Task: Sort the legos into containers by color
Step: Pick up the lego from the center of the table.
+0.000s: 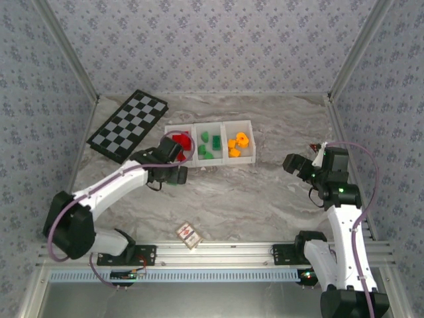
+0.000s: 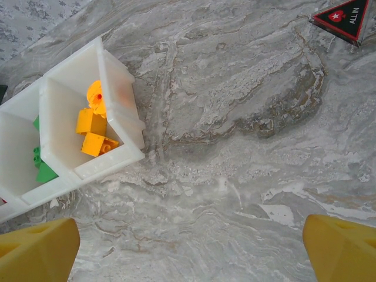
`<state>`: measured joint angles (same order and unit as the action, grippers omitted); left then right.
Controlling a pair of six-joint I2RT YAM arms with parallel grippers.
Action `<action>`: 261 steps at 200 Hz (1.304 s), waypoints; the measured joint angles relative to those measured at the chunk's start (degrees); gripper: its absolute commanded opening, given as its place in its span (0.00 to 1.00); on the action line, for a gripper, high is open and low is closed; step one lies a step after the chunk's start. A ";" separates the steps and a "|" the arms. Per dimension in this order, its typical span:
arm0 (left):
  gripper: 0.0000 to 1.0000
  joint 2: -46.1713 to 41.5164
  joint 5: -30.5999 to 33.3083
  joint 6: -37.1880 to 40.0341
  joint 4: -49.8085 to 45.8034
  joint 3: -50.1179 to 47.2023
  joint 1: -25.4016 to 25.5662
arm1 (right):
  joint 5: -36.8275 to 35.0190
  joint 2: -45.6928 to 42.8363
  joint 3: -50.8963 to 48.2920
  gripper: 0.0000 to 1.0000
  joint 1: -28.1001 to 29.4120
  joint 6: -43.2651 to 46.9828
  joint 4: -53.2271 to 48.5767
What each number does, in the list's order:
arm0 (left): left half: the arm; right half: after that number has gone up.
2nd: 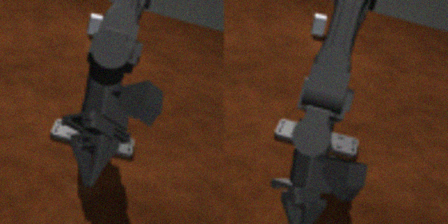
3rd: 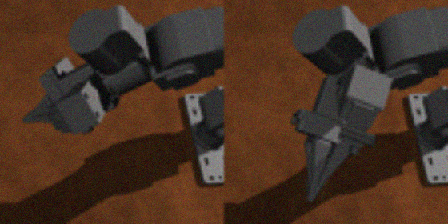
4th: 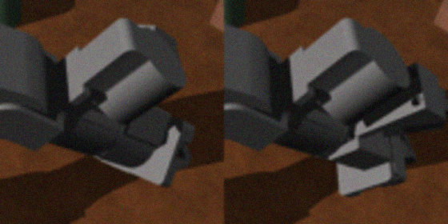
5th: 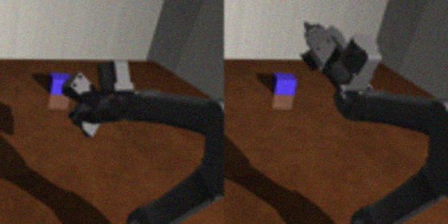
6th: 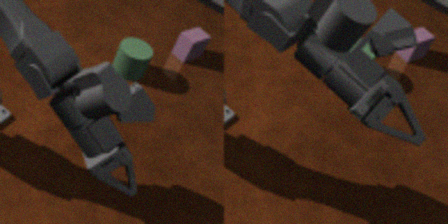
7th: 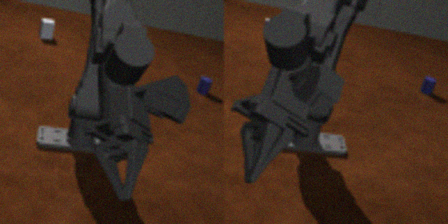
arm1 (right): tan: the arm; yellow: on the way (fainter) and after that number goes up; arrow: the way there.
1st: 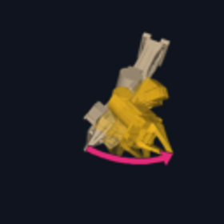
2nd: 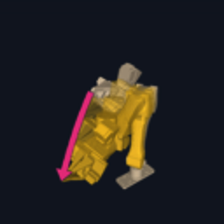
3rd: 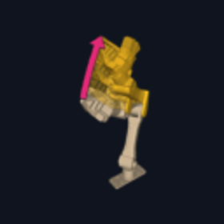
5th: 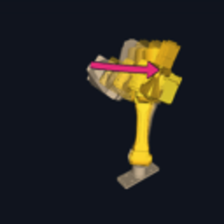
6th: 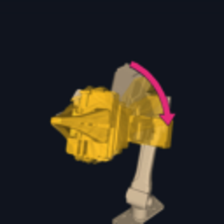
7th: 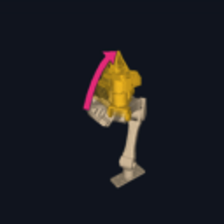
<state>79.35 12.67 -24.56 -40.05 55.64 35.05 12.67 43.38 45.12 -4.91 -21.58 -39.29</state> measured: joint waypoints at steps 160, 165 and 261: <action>0.63 16.74 -8.22 4.07 11.82 -1.25 -6.23 | -0.02 0.76 -0.04 1.00 -0.04 -0.04 0.09; 0.62 17.03 -8.33 4.07 12.00 -1.05 -6.29 | -0.04 0.76 -0.04 1.00 -0.07 -0.04 0.07; 0.31 16.92 -8.24 2.84 11.13 -0.50 -6.82 | -0.04 2.16 -0.09 1.00 -0.11 -0.04 0.70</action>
<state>96.27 4.43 -21.71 -28.93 55.13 28.23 12.62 45.54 45.04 -5.02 -21.63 -38.59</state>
